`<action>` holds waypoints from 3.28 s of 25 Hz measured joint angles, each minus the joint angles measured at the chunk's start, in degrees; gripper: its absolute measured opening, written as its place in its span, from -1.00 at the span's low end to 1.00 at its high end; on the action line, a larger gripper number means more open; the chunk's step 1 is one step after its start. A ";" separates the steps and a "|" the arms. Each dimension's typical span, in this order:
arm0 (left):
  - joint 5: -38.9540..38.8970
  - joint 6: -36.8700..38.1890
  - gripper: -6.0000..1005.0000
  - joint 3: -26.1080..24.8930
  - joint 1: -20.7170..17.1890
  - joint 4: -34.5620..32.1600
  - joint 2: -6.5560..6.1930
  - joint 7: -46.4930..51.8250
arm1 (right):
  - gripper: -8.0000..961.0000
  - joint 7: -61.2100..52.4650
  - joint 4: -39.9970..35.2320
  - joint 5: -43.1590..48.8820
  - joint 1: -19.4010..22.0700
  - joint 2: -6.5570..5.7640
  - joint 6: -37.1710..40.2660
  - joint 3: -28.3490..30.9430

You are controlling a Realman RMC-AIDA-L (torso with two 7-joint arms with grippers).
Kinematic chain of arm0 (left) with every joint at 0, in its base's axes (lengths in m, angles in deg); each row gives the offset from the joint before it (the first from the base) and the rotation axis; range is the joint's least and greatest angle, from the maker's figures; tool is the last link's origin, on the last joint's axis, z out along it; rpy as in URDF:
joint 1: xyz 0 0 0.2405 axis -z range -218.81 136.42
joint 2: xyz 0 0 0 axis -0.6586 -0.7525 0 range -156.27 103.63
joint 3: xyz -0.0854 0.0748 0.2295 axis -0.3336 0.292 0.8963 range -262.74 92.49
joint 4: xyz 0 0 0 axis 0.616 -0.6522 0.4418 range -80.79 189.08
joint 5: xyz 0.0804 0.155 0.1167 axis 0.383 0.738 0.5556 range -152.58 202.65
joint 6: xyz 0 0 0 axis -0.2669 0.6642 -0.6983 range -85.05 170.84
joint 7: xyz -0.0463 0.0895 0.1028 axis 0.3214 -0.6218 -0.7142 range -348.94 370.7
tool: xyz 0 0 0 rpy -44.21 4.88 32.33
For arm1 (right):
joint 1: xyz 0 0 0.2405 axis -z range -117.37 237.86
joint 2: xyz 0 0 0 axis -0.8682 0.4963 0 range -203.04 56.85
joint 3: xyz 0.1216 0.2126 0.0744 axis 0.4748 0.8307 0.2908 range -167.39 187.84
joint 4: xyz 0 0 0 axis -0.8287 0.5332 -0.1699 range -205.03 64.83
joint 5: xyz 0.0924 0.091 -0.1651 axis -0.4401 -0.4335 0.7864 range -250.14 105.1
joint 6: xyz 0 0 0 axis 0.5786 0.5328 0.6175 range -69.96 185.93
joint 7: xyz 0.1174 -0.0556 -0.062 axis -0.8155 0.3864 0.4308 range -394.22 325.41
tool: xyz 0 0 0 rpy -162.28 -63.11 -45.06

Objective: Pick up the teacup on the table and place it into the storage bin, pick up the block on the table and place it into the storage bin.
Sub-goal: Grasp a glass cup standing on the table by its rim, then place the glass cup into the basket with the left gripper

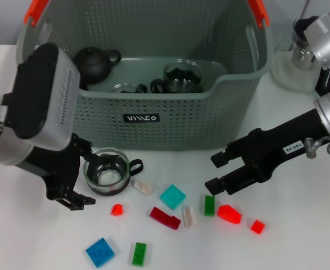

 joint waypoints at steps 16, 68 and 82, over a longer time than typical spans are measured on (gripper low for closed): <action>3.64 -8.68 0.62 7.22 2.51 9.87 0.11 -0.83 | 0.68 0.10 1.78 -0.01 0.35 0.54 -1.97 -0.19; 5.73 -10.73 -0.69 4.65 4.69 15.90 -0.03 3.24 | 0.68 0.77 3.07 -0.05 0.43 -0.17 -2.66 0.11; -1.57 14.60 -0.91 -9.16 8.02 7.15 0.13 8.97 | 0.68 1.04 3.07 0.22 0.59 -0.48 -1.67 -0.11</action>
